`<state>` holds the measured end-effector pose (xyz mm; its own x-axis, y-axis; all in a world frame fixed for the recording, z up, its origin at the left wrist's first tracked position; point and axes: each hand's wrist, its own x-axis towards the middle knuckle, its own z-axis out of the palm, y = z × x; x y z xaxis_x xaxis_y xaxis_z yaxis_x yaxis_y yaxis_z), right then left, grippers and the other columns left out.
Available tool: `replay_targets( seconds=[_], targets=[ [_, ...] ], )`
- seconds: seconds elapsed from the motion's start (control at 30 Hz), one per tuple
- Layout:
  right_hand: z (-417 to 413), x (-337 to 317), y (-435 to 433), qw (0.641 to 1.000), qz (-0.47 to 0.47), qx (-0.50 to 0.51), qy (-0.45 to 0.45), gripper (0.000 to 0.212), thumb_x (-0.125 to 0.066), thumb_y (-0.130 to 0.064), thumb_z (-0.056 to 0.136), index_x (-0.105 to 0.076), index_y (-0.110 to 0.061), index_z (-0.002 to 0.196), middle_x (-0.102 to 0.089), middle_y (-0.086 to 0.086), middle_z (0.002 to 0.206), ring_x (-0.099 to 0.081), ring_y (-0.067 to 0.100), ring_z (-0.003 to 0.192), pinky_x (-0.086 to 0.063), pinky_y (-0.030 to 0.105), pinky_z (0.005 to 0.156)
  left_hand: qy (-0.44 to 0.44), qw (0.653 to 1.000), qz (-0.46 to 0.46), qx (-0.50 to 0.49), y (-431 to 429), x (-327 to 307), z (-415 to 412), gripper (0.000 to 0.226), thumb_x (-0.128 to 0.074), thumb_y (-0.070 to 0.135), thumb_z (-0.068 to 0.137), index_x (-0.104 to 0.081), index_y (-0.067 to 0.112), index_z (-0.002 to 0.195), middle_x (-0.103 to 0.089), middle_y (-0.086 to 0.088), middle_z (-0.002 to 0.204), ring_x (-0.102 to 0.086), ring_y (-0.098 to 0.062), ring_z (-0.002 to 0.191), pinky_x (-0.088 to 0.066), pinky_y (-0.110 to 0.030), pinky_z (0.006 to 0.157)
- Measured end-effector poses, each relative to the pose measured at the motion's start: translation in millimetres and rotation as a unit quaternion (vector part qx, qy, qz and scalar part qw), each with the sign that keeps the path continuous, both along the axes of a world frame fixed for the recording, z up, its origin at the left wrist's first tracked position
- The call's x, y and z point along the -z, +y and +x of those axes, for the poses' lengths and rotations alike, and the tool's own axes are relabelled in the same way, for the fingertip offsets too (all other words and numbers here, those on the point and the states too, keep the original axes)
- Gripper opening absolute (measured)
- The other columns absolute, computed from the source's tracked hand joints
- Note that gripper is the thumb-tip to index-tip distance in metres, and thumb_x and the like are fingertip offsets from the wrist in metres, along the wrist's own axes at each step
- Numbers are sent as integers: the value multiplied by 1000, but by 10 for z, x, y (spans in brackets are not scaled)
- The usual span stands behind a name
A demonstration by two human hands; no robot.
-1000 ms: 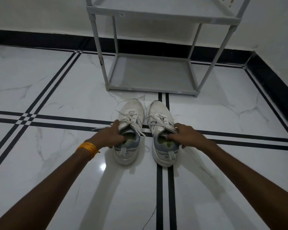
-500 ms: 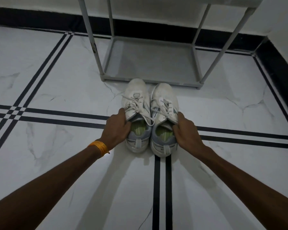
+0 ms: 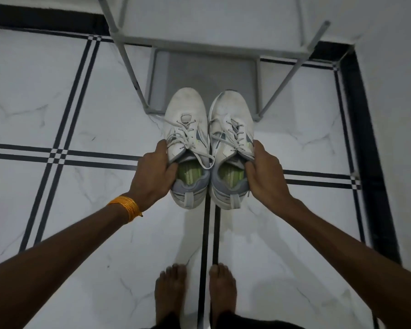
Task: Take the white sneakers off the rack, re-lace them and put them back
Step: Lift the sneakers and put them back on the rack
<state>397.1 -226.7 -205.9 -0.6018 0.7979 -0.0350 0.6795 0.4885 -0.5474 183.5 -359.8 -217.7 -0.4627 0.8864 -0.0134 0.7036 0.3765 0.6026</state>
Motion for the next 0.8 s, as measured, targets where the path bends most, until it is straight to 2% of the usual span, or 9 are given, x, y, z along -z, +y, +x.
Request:
replay_targets(
  seconds=[0.1,0.27,0.43,0.53,0.63,0.8],
  targets=[
    [36,-764,42,1000,-5,15,-9,29,-42,-8,91,-45,-3,119,-64,15,99,-58,35,84,-41,34,69,-10,1000,-2,7,68,-761,52,26,-48,20,93,-47,5,114,-67,-13,93,-49,-21,67,-34,-30,64],
    [10,-1899,289,1000,-2,10,8,32,-42,-10,93,-42,-4,125,-63,13,100,-60,31,84,-46,36,71,1,1000,0,15,397,-1939,-50,32,-47,21,90,-46,6,119,-69,-13,92,-62,-34,73,-37,-30,64],
    [-190,-2772,773,999,-18,36,8,40,-43,-8,94,-39,-7,133,-63,13,110,-62,29,91,-43,29,75,-4,1000,6,4,893,-2843,-153,34,-52,15,92,-45,7,124,-70,-13,97,-65,-33,79,-41,-29,66],
    [-343,-3144,1067,999,-22,39,4,47,-44,-10,95,-35,-8,141,-63,13,115,-63,31,97,-48,33,80,-2,1000,-8,-11,1200,-3166,-277,35,-52,15,91,-45,8,124,-70,-16,98,-66,-37,83,-50,-35,70],
    [-537,-3353,1371,999,-22,50,5,45,-44,-10,96,-36,-7,140,-63,14,115,-64,31,97,-48,32,79,-6,1000,-17,-23,1505,-3350,-450,33,-53,14,90,-45,9,121,-70,-17,98,-66,-39,85,-54,-43,74],
    [-932,-3201,1881,998,-37,56,7,45,-44,-8,97,-35,-6,140,-63,15,119,-63,29,100,-49,31,81,-31,999,-28,-26,2035,-3212,-811,39,-52,19,92,-41,10,128,-71,-15,101,-68,-35,86,-58,-46,77]
  ],
)
